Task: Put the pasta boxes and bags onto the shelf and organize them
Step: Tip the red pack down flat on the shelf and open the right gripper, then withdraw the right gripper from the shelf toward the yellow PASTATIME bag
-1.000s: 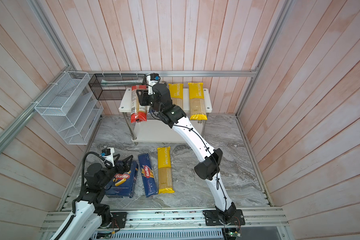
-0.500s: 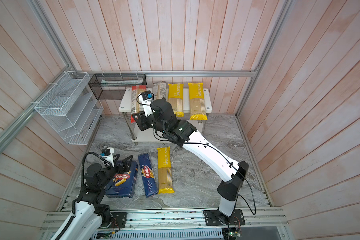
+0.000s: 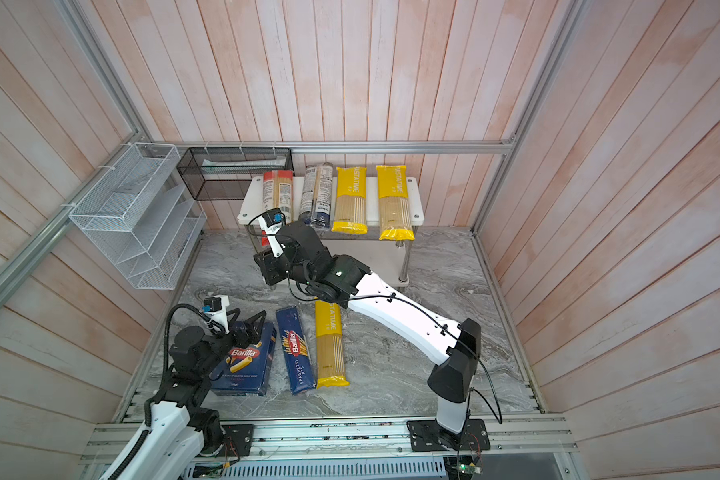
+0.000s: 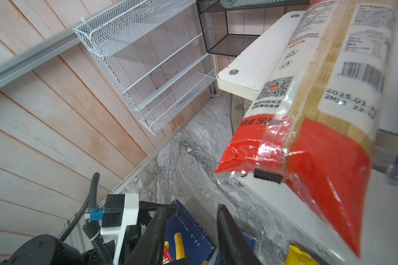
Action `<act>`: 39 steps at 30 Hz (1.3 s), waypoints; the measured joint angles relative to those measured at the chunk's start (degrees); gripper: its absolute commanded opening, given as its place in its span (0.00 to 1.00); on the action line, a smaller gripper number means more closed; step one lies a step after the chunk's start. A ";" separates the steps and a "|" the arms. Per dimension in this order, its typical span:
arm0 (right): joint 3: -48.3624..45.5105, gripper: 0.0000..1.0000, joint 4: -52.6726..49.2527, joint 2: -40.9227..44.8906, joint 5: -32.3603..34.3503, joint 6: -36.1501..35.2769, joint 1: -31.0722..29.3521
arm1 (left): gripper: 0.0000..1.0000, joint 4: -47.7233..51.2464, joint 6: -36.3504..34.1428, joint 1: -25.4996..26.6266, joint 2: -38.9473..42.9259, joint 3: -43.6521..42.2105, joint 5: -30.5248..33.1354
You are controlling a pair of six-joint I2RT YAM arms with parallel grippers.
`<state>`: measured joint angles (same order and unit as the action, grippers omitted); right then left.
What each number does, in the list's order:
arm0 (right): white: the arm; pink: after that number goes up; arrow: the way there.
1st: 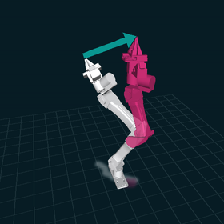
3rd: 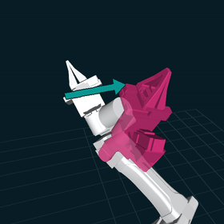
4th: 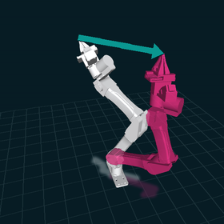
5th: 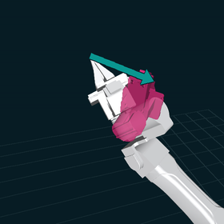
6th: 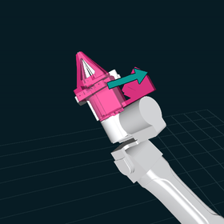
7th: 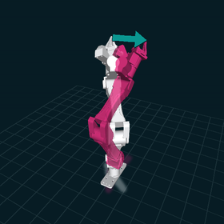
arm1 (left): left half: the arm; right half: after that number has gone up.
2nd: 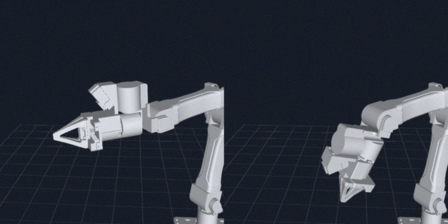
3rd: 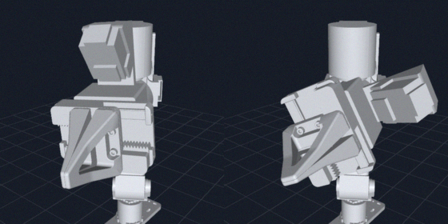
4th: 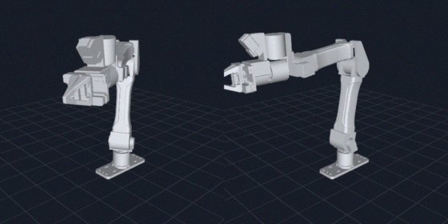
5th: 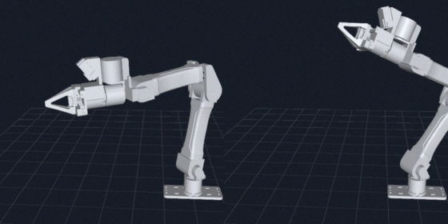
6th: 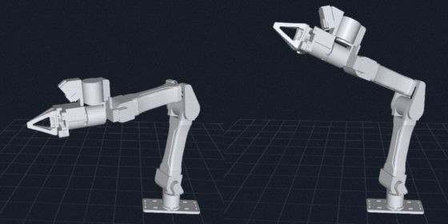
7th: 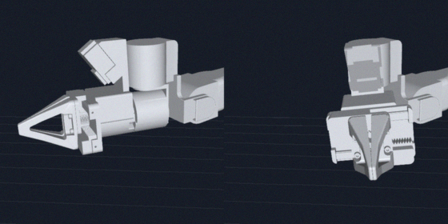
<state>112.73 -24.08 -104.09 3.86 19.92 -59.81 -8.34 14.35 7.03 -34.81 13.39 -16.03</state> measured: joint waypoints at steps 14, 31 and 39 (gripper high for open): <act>6.75 0.36 -1.70 -4.17 2.08 -0.24 1.44 | 1.00 0.00 0.00 0.00 0.00 0.00 0.00; 23.91 0.36 -7.50 -16.09 -0.96 -1.42 2.60 | 1.00 0.00 0.00 -0.02 0.87 0.00 0.00; 24.81 0.38 -9.79 -16.41 -0.92 -3.02 2.05 | 1.00 0.00 0.00 -0.02 1.20 0.00 0.00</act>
<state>137.53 -33.87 -120.51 2.94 16.91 -57.76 -8.34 14.35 7.01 -33.61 13.39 -16.03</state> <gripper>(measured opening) 0.366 0.996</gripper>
